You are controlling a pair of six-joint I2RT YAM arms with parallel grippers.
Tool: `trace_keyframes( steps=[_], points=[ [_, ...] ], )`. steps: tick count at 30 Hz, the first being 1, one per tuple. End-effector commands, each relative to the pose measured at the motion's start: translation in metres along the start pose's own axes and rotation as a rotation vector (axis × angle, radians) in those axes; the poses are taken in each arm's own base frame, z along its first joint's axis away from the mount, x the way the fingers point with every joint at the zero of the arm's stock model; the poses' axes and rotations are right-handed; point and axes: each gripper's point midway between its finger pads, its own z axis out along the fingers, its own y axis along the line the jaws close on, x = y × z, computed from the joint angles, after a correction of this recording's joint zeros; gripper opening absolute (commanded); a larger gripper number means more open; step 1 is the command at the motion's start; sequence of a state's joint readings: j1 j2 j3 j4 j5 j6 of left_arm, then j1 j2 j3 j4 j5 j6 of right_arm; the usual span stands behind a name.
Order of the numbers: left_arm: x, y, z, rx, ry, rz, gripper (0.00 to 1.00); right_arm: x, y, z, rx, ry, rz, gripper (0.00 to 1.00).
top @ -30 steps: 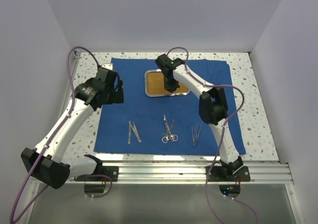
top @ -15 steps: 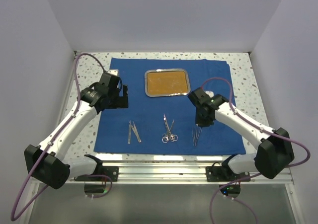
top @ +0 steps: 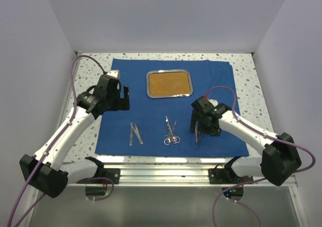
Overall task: Open and lay out the surgical kit
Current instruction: Place the medical item in the surgical kit, then reset both arms
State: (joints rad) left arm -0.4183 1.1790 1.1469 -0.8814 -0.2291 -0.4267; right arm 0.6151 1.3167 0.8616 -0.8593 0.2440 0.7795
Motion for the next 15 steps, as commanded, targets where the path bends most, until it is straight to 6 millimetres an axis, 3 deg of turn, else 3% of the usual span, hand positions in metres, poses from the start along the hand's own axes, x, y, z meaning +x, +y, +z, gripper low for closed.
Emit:
trace_keyframes(
  steps=[1, 4, 8, 12, 15],
  points=[
    [0.000, 0.000, -0.011, 0.015, -0.034, -0.003, 0.96, -0.019, 0.001, -0.024, -0.031, -0.094, 0.048, 0.93],
    [0.005, 0.001, -0.013, 0.021, -0.040, -0.007, 0.97, -0.028, -0.005, -0.050, -0.041, -0.135, 0.059, 0.98],
    [0.008, 0.003, -0.016, 0.033, -0.061, -0.014, 0.96, -0.044, -0.012, -0.104, -0.121, -0.237, 0.085, 0.99],
    [0.000, 0.007, -0.027, 0.030, -0.117, -0.026, 0.96, -0.058, -0.022, -0.168, -0.292, -0.418, 0.111, 0.99],
    [-0.015, 0.009, -0.047, 0.043, -0.188, -0.041, 0.96, -0.064, -0.030, -0.200, -0.373, -0.519, 0.120, 0.99]
  ],
)
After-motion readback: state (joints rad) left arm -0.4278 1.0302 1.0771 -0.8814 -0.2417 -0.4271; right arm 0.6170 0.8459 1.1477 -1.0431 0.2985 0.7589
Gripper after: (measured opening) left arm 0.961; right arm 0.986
